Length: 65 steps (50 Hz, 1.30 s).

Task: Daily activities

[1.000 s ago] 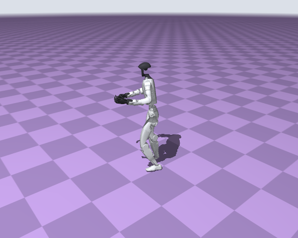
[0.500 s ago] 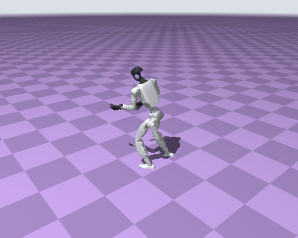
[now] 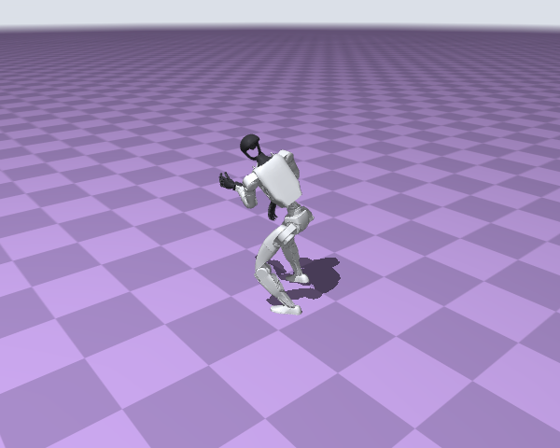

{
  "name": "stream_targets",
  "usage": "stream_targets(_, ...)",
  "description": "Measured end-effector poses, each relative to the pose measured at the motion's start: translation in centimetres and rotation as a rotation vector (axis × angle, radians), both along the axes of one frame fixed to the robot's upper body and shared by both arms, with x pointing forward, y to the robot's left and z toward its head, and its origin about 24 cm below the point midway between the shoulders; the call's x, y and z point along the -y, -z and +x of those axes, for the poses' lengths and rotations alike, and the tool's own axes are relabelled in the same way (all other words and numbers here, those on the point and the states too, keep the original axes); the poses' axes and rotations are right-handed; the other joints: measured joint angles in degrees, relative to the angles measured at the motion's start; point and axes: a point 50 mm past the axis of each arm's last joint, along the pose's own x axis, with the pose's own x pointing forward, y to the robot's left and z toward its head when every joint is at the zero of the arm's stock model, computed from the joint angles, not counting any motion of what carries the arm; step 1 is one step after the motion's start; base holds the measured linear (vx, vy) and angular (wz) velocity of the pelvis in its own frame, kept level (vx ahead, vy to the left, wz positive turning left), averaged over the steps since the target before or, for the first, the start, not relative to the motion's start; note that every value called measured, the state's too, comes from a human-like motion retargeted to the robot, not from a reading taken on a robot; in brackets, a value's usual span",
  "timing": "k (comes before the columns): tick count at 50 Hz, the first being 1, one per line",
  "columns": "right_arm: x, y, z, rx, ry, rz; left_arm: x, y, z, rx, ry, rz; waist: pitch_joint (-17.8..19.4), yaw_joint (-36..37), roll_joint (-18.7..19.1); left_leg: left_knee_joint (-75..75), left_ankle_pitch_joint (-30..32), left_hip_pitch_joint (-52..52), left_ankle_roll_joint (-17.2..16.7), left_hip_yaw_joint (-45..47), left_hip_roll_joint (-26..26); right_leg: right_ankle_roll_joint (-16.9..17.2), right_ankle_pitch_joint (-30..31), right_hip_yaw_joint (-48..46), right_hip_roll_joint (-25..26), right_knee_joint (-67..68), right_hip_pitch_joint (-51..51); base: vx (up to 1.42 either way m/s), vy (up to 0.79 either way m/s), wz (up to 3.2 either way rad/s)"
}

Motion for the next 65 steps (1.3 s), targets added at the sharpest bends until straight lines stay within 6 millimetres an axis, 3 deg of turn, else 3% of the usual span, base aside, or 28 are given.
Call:
stream_targets(4, -1.4, -0.6, -0.9, -0.064, -0.050, 0.064, -0.9, 5.4, 0.7, -0.202, 0.071, 0.082, -1.37, -0.88, 2.84, -4.01, 0.34, 1.72, -0.23, 0.85, -0.71, -1.10, 0.49, 0.71, 0.51, -6.46, 1.33, 0.20, -0.09, -0.11)
stream_targets(9, -3.1, -1.7, -1.9, -0.145, -0.094, 0.199, -4.0, 15.3, 0.3, -0.568, 0.141, 0.025, -3.43, -2.12, 6.00, -13.46, 2.50, 6.75, -0.93, 2.17, -3.29, -4.94, -3.83, -0.90, -1.03, -11.83, 5.05, 0.23, -0.17, 0.11)
stream_targets(13, -3.9, -2.7, -2.5, -0.188, -0.117, 0.306, -6.7, 23.5, -2.3, -0.857, 0.162, -0.164, -5.19, -2.71, 8.47, -24.32, 5.97, 12.45, -1.81, 2.84, -6.01, -7.45, -7.44, -2.51, -2.36, -16.79, 9.01, 0.25, -0.24, 0.23)
stream_targets(17, -3.9, -3.3, -3.0, -0.213, -0.136, 0.373, -7.7, 29.2, -5.7, -1.034, 0.194, -0.397, -7.07, -2.41, 10.83, -34.58, 11.46, 17.45, -3.07, 3.00, -8.00, -8.91, -9.80, -4.19, -3.07, -22.35, 12.74, 0.23, -0.27, 0.19)
stream_targets(20, -3.4, -3.8, -3.3, -0.225, -0.160, 0.376, -7.5, 31.2, -7.5, -1.073, 0.236, -0.546, -7.78, -1.25, 12.64, -38.77, 16.39, 20.02, -4.46, 2.70, -8.22, -9.61, -10.62, -5.81, -2.92, -26.40, 15.95, 0.21, -0.28, 0.11)
stream_targets(25, -2.8, -3.9, -3.9, -0.227, -0.233, 0.306, -6.7, 32.2, -9.2, -1.027, 0.297, -0.739, -8.82, 2.43, 15.07, -32.24, 20.69, 18.51, -6.07, 2.43, -5.85, -10.74, -13.88, -7.71, -2.37, -26.02, 18.35, 0.15, -0.24, 0.00)
stream_targets(32, -0.6, -3.8, -2.9, -0.156, -0.265, 0.132, -6.6, 32.8, -11.3, -0.908, 0.307, -0.982, -6.63, 10.91, 21.51, -7.65, 13.21, 13.66, -4.03, -1.14, -0.98, -11.98, -18.05, -8.94, 2.08, -26.24, 26.69, 0.15, -0.13, -0.32)
stream_targets(37, 3.2, -3.1, 0.3, -0.073, -0.090, 0.051, -9.3, 33.9, -13.2, -0.827, 0.172, -1.123, -5.13, 15.99, 27.54, 2.40, 10.32, 9.63, -2.07, -1.07, 2.13, -11.72, -20.60, -8.60, 4.95, -26.18, 31.98, 0.20, -0.04, -0.37)
stream_targets(40, 6.7, -3.1, 2.5, 0.014, 0.083, 0.075, -12.7, 33.4, -14.0, -0.732, 0.030, -1.154, -4.58, 17.75, 30.77, -0.22, 9.45, 7.02, -1.76, -1.11, 2.24, -11.37, -21.14, -7.97, 5.72, -27.70, 34.87, 0.24, 0.04, -0.34)
stream_targets(43, 10.4, -4.1, 3.9, 0.151, 0.256, 0.177, -17.4, 30.8, -14.6, -0.594, -0.152, -1.076, -4.29, 18.04, 32.65, -9.33, 10.56, 4.70, -2.70, -1.98, 1.07, -11.00, -20.21, -7.37, 6.37, -31.52, 38.16, 0.26, 0.10, -0.27)
stream_targets(47, 15.4, -6.1, 4.2, 0.386, 0.452, 0.314, -23.2, 23.7, -15.9, -0.393, -0.409, -0.773, -5.17, 16.61, 33.81, -21.81, 14.54, 1.64, -5.44, -5.33, 0.27, -10.56, -18.71, -6.13, 9.02, -36.66, 40.80, 0.27, 0.15, -0.28)
stream_targets(50, 18.1, -7.4, 3.7, 0.561, 0.542, 0.358, -25.0, 17.1, -16.5, -0.250, -0.566, -0.443, -5.74, 14.47, 32.80, -21.55, 16.05, -0.70, -6.08, -8.04, 1.73, -10.84, -19.20, -3.65, 11.48, -37.28, 40.63, 0.27, 0.20, -0.50)
stream_targets(53, 19.4, -7.0, 2.9, 0.653, 0.587, 0.350, -23.7, 11.5, -15.2, -0.140, -0.669, -0.112, -5.83, 12.36, 28.58, -16.61, 14.04, -2.94, -4.34, -8.95, 3.39, -11.10, -20.15, -0.29, 12.87, -35.32, 39.11, 0.24, 0.21, -0.68)
stream_targets(57, 17.7, -3.5, 1.8, 0.564, 0.563, 0.282, -18.6, 6.8, -11.5, -0.029, -0.693, 0.218, -5.78, 10.40, 19.80, -13.44, 11.24, -3.62, -2.17, -7.47, 3.65, -9.93, -22.34, 2.45, 12.49, -26.38, 34.26, 0.18, 0.18, -0.61)
stream_targets(61, 13.3, 0.7, 0.6, 0.347, 0.408, 0.163, -12.5, 4.7, -7.9, 0.036, -0.590, 0.390, -6.18, 8.41, 11.71, -12.74, 9.71, -3.08, -1.29, -4.70, 2.54, -6.98, -21.04, 2.95, 10.71, -17.69, 28.17, 0.11, 0.13, -0.41)
stream_targets(65, 9.4, 2.8, -0.5, 0.203, 0.236, 0.051, -7.2, 3.8, -5.6, 0.074, -0.461, 0.495, -6.65, 6.63, 6.49, -11.34, 8.86, -3.43, -1.06, -2.97, 2.21, -4.82, -19.54, 3.74, 9.55, -14.31, 24.63, 0.08, 0.10, -0.35)
